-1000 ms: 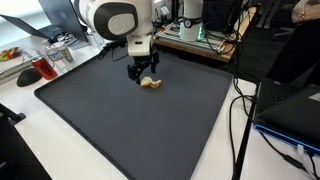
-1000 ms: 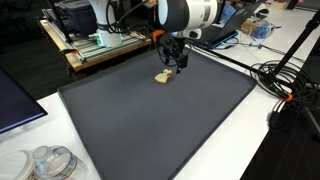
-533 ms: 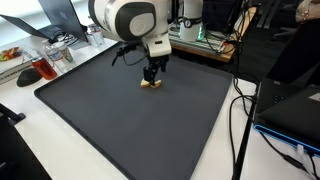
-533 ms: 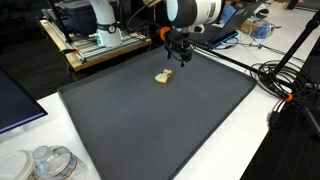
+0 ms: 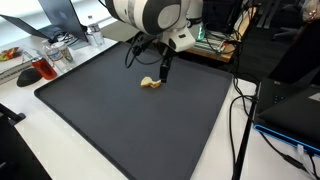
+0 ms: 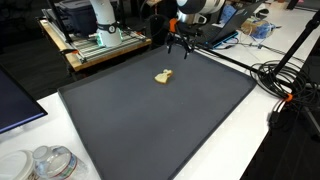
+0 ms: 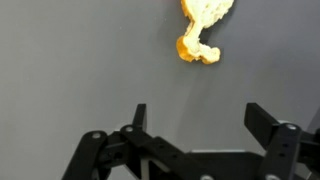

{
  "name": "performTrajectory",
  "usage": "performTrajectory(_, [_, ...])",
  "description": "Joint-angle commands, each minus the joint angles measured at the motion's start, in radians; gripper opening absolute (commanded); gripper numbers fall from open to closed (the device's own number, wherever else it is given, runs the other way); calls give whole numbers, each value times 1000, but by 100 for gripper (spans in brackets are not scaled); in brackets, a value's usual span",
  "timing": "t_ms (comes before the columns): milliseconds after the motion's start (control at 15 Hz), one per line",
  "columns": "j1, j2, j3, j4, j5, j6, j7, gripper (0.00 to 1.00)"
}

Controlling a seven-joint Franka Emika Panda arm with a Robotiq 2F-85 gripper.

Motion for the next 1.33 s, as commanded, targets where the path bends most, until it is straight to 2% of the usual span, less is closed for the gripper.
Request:
performTrajectory(0, [75,-32,-16,-86,0,-3,74,100])
performTrajectory(133, [89,-30,6,-79,0,-4,199,100])
performTrajectory(333, [154,23,-41,-2,1,-36,431,100])
performTrajectory(400, [108,1,-3,-34,1,-29,317,100])
performTrajectory(533, [140,5,-16,-22,1,-35,390,100])
performTrajectory(667, [151,7,-21,-17,1,-35,410,100])
performTrajectory(1067, [157,167,-44,143,1,60,452,100])
performTrajectory(1133, [176,169,-42,89,1,14,446,100])
performTrajectory(1267, [199,239,-80,127,1,47,491,100])
